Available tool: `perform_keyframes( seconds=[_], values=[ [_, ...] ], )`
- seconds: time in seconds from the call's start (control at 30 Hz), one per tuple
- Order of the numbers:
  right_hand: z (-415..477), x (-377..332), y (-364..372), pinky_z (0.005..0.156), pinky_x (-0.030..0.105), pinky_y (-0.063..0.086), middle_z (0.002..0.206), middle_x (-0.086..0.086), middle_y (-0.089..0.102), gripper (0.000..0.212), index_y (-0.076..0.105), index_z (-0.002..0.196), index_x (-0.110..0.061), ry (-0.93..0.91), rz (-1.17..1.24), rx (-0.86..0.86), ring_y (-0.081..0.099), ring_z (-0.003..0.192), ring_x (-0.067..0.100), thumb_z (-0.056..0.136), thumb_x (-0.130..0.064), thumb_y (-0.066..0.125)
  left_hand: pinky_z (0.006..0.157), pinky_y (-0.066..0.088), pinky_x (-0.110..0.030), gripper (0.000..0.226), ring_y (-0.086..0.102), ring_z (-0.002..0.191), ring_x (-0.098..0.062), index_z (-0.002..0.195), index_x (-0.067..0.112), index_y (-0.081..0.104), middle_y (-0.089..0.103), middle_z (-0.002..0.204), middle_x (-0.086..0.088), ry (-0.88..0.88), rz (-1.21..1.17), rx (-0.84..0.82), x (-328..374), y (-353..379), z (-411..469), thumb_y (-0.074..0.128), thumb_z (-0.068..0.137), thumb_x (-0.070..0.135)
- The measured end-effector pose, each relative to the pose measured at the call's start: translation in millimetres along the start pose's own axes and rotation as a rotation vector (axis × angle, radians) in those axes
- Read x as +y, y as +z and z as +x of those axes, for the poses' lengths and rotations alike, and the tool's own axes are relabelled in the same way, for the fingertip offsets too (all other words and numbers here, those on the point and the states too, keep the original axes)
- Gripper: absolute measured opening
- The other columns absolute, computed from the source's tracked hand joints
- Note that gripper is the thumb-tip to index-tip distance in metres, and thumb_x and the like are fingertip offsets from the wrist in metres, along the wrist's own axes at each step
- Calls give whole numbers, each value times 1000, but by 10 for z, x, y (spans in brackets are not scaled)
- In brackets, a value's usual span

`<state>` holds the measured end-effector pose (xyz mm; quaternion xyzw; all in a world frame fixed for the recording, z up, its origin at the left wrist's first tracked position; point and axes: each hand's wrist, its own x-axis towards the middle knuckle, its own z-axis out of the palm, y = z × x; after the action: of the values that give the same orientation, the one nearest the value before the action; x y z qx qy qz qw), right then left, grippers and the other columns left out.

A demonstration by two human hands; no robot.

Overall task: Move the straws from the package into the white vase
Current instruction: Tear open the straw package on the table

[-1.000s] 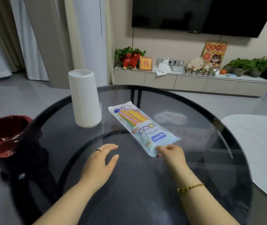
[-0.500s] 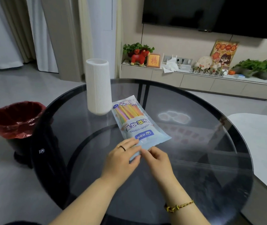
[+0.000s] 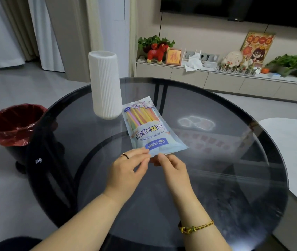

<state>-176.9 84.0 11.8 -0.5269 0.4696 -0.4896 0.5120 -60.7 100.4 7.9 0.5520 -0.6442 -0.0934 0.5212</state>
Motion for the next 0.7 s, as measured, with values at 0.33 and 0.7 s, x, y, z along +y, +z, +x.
perform_keyframes(
  seconds=[0.33, 0.7],
  values=[
    [-12, 4, -17, 60, -1, 45, 73, -15, 68, 29, 66, 68, -24, -49, 26, -23, 61, 68, -15, 88, -8, 53, 71, 55, -31, 14, 70, 79, -25, 76, 0, 73, 74, 84, -15, 91, 110, -32, 21, -40, -5, 65, 65, 4],
    [-3, 44, -5, 59, 2, 43, 68, -9, 63, 29, 62, 62, -21, -70, -130, -28, 57, 66, -2, 87, -8, 55, 76, 47, -18, 14, 59, 87, -18, 84, 1, 72, 69, 92, -15, -26, 25, -61, -21, -8, 7, 68, 72, 7]
  ],
)
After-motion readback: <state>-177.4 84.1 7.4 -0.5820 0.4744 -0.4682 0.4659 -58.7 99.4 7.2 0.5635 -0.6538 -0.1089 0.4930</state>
